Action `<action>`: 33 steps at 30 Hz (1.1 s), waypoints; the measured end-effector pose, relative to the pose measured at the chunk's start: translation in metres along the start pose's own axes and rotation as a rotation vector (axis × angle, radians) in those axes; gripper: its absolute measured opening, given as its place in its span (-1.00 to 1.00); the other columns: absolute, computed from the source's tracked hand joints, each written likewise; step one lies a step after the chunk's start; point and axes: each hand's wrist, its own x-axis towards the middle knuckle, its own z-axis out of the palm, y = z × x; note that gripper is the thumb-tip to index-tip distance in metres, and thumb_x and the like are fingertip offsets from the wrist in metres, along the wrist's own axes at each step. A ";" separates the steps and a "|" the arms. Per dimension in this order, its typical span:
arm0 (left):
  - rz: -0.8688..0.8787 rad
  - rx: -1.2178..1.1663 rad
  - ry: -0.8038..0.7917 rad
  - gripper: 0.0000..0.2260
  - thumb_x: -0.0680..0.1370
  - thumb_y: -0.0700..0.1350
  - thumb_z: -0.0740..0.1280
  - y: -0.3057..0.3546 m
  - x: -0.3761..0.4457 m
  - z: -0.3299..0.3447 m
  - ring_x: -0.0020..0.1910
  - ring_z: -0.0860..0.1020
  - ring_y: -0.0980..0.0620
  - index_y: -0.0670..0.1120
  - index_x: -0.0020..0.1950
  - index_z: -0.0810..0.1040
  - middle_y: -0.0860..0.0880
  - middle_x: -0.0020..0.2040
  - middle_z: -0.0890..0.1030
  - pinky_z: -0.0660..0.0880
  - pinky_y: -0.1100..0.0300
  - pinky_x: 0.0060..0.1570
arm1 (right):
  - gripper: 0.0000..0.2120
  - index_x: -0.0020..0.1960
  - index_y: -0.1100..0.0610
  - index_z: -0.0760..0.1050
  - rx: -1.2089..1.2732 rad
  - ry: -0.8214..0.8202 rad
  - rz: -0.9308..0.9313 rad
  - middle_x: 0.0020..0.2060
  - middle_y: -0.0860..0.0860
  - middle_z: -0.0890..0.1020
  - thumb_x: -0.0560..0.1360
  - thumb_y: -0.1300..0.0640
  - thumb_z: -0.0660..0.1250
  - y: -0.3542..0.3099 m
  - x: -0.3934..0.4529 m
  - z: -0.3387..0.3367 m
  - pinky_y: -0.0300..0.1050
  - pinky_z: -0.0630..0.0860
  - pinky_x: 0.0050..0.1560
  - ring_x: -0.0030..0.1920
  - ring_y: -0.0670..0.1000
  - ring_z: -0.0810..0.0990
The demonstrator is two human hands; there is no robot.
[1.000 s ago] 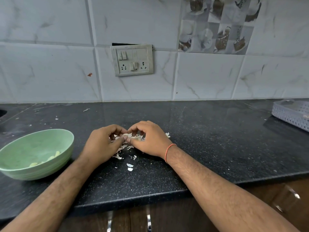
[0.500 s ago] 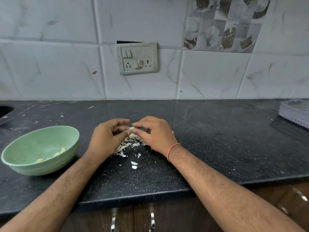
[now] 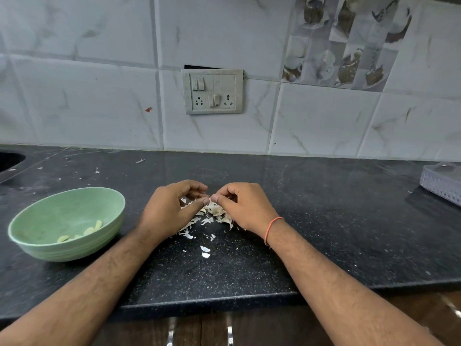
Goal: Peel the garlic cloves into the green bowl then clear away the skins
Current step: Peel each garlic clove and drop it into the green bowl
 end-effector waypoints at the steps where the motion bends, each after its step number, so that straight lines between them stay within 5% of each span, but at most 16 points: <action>1: 0.005 0.010 0.008 -0.78 0.55 0.06 0.55 -0.001 0.000 0.000 -0.15 0.64 0.36 0.13 0.18 0.71 0.27 -0.08 0.74 0.55 0.27 -0.08 | -0.82 -0.05 -0.04 0.74 -0.097 -0.032 -0.005 -0.24 -0.14 0.74 0.60 -0.12 0.46 0.000 0.003 -0.006 -0.15 0.59 -0.09 -0.20 -0.16 0.66; 6: 0.013 0.021 0.023 -0.86 0.61 -0.03 0.50 -0.002 0.002 0.002 -0.34 0.52 0.41 0.10 0.16 0.69 0.22 -0.10 0.74 0.40 0.34 -0.22 | -0.77 -0.06 0.01 0.74 -0.382 -0.082 -0.008 -0.22 -0.13 0.73 0.62 -0.11 0.42 0.003 0.024 -0.048 -0.15 0.51 -0.07 -0.17 -0.08 0.66; 10: 0.007 0.031 0.025 -0.84 0.62 -0.11 0.46 -0.003 0.002 0.003 -0.36 0.51 0.43 0.10 0.17 0.66 0.27 -0.09 0.74 0.36 0.40 -0.25 | -0.73 -0.07 0.04 0.75 -0.616 -0.317 -0.062 -0.20 -0.07 0.76 0.63 -0.12 0.42 0.006 0.027 -0.032 -0.13 0.48 -0.13 -0.14 -0.02 0.70; 14: 0.020 0.048 0.026 -0.81 0.63 -0.17 0.43 -0.003 0.002 0.002 -0.32 0.52 0.43 0.08 0.18 0.65 0.30 -0.09 0.74 0.34 0.43 -0.23 | -0.74 -0.13 0.04 0.75 -0.548 -0.210 -0.080 -0.31 -0.16 0.71 0.62 -0.08 0.43 0.005 0.037 -0.043 -0.22 0.42 -0.24 -0.29 -0.12 0.64; 18: 0.020 0.039 0.018 -0.82 0.62 -0.16 0.45 -0.003 0.001 0.003 -0.35 0.50 0.45 0.08 0.17 0.66 0.26 -0.08 0.74 0.36 0.39 -0.23 | -0.79 -0.10 0.03 0.76 -0.575 -0.318 -0.080 -0.27 -0.22 0.71 0.62 -0.03 0.44 0.004 0.030 -0.032 -0.29 0.38 -0.29 -0.26 -0.13 0.66; 23: 0.016 -0.085 0.027 -0.75 0.54 -0.11 0.58 -0.006 0.003 0.002 -0.03 0.68 0.20 0.06 0.18 0.67 0.23 -0.04 0.74 0.48 0.45 -0.08 | -0.83 -0.09 -0.03 0.77 -0.140 -0.035 -0.049 -0.29 -0.19 0.72 0.55 -0.11 0.51 -0.010 0.032 -0.028 -0.39 0.46 -0.23 -0.28 -0.21 0.64; 28: -0.029 -0.141 0.075 -0.74 0.50 -0.14 0.61 -0.010 0.004 0.001 -0.09 0.67 0.14 0.05 0.14 0.69 0.16 -0.09 0.71 0.59 0.33 -0.17 | -0.91 -0.06 0.04 0.78 0.329 -0.001 -0.043 -0.24 -0.11 0.76 0.55 0.03 0.56 -0.011 0.020 0.015 -0.26 0.58 -0.12 -0.24 -0.21 0.66; 33: -0.074 -0.266 0.118 -0.69 0.49 -0.11 0.62 -0.011 0.007 -0.001 -0.09 0.67 0.12 0.01 0.19 0.66 0.07 -0.07 0.73 0.62 0.28 -0.15 | -0.93 0.00 0.08 0.77 0.470 0.008 -0.085 -0.14 -0.05 0.79 0.57 0.09 0.55 0.000 0.021 0.019 0.01 0.70 0.04 -0.05 -0.01 0.77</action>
